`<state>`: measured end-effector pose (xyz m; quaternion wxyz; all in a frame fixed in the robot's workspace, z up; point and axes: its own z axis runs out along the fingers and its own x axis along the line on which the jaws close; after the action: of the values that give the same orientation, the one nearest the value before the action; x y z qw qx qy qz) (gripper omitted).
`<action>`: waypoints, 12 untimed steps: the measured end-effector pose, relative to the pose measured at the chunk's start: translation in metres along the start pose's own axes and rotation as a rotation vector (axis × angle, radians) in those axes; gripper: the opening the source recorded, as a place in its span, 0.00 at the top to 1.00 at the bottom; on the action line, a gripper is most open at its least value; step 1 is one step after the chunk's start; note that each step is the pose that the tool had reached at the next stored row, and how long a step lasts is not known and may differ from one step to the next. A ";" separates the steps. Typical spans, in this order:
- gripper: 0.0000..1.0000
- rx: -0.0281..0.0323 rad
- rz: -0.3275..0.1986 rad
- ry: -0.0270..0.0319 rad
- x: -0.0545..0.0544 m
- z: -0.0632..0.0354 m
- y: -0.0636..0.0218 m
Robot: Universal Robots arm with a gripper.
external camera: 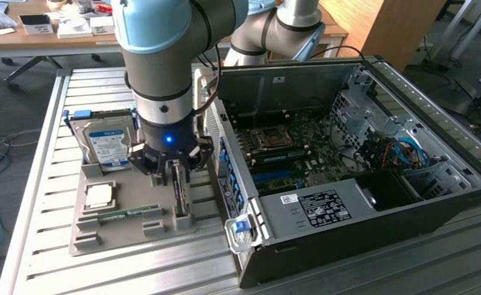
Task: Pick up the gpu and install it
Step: 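Pick up the gpu and move the gpu toward the slot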
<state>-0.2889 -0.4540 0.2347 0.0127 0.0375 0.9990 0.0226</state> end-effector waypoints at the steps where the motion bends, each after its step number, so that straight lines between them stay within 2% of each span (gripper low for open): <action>1: 0.53 0.0001 0.000 0.0001 0.000 0.0000 0.0000; 12: 0.53 0.0001 0.000 0.0001 0.000 0.0042 -0.0002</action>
<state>-0.2887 -0.4540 0.2305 0.0126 0.0375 0.9990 0.0225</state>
